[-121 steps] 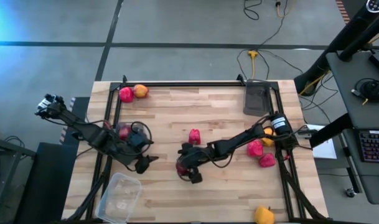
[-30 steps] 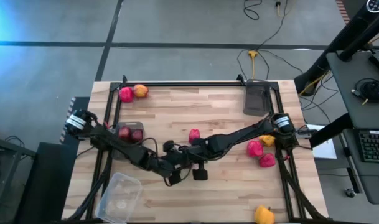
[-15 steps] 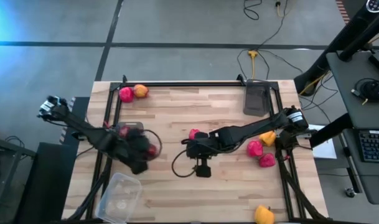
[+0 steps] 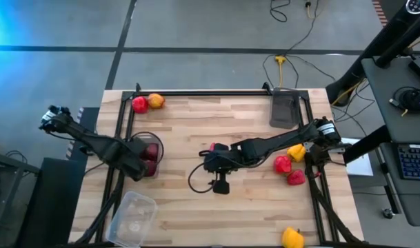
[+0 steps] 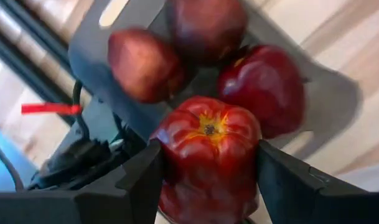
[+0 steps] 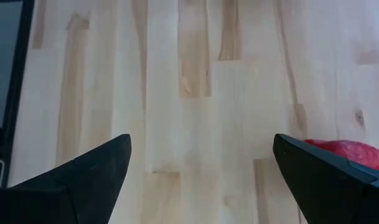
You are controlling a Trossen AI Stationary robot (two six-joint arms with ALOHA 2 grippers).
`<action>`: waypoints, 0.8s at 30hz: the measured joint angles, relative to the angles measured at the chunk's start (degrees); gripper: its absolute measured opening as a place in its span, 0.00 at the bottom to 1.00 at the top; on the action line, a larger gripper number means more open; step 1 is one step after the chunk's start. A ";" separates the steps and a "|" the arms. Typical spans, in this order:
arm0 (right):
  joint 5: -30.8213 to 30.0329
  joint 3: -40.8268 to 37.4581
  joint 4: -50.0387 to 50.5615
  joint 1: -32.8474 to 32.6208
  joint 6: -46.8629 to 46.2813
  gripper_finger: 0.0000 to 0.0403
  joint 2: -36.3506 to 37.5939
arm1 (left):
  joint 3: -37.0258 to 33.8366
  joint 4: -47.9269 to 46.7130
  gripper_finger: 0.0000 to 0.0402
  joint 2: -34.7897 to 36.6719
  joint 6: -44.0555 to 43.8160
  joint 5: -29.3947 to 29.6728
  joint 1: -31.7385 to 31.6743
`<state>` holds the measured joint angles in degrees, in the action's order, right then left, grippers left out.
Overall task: Sort produce into baskets
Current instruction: Put the red apple into the left black transparent bin
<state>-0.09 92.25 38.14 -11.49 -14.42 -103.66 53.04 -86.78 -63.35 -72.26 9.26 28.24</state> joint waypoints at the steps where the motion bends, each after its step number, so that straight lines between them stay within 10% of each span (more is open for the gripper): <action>1: 0.32 0.00 0.20 0.00 -0.04 0.95 0.00 | -0.59 0.84 0.52 -0.98 -0.34 -0.30 0.00; 16: 3.92 0.00 9.43 -3.57 -7.25 0.95 2.92 | 3.27 -1.31 0.89 -7.72 -1.40 -2.27 0.05; 24: -1.36 -0.42 25.52 -10.35 -13.71 0.95 6.08 | 12.96 5.22 0.88 -6.64 -6.30 11.39 1.93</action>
<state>-1.44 91.82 63.67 -21.83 -28.13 -97.57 66.00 -81.56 -69.99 -78.56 20.65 30.17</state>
